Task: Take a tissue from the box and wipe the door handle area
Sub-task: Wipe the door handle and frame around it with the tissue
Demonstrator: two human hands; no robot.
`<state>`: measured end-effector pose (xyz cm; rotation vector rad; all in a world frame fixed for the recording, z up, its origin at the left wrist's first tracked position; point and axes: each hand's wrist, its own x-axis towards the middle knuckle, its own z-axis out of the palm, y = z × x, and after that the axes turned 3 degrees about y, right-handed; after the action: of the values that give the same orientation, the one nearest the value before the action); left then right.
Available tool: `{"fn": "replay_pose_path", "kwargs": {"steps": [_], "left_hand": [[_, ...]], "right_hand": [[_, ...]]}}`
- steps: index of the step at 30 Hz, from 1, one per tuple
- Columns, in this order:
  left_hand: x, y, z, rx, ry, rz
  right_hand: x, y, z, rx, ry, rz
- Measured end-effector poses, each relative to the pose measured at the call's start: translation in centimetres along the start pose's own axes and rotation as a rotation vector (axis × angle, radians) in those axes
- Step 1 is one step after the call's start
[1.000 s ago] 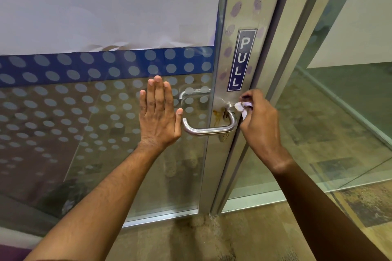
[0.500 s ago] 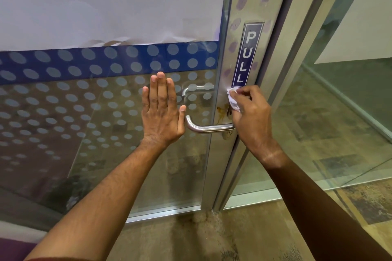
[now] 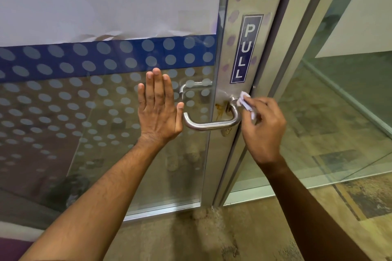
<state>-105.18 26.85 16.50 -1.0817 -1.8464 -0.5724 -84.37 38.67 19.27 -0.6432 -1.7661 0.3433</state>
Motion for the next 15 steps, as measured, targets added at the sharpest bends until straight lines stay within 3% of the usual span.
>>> {"fn": "replay_pose_path", "kwargs": {"steps": [8, 12, 15], "left_hand": [[-0.1, -0.2, 0.4, -0.023, 0.023, 0.012], [-0.1, -0.2, 0.5, -0.042, 0.03, 0.007], [-0.2, 0.0, 0.5, -0.045, 0.027, -0.001]], "right_hand": [[-5.8, 0.9, 2.2, 0.029, 0.21, 0.133], [-8.0, 0.9, 4.0, 0.02, 0.125, 0.241], [-9.4, 1.0, 5.4, -0.029, 0.057, 0.09]]}}
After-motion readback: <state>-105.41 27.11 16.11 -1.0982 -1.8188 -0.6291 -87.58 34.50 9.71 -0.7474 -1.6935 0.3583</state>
